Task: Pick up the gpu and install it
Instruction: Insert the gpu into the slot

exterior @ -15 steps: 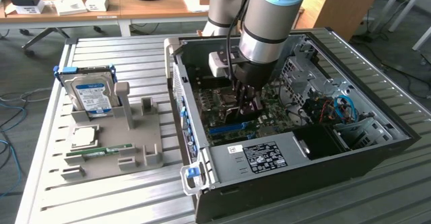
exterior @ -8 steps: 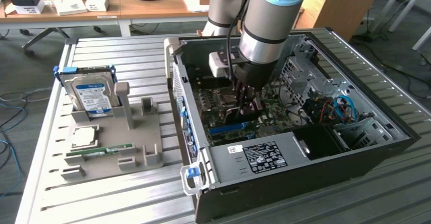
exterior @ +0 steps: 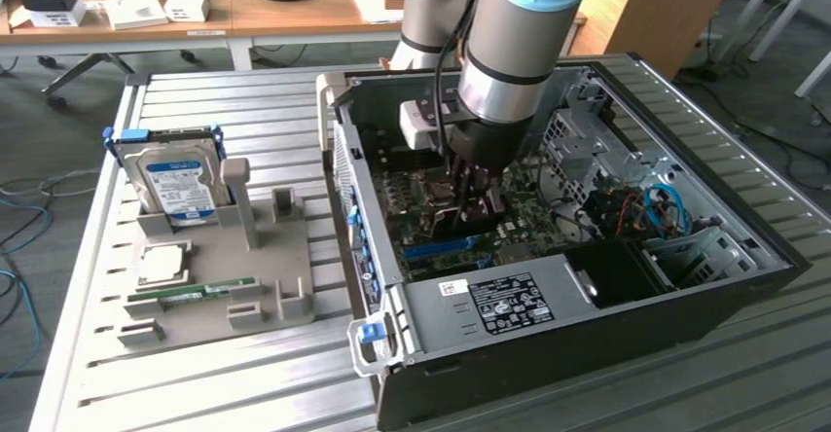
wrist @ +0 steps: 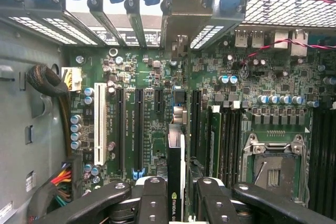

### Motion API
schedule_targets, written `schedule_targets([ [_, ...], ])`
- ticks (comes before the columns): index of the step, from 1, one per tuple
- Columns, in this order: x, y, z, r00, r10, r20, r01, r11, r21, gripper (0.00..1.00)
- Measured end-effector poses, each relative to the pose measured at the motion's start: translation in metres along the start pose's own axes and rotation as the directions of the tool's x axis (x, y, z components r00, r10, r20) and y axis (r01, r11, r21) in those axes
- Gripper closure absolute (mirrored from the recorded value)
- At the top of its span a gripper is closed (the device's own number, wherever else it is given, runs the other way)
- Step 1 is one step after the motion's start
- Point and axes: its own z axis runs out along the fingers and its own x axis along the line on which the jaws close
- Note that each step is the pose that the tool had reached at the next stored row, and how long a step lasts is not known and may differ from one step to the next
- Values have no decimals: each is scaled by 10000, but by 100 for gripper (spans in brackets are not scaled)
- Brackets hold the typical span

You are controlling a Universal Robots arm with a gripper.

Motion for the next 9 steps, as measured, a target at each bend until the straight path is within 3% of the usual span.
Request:
schedule_targets([
  [9,0,23,1,10000,1,1,-1,10000,1,74],
])
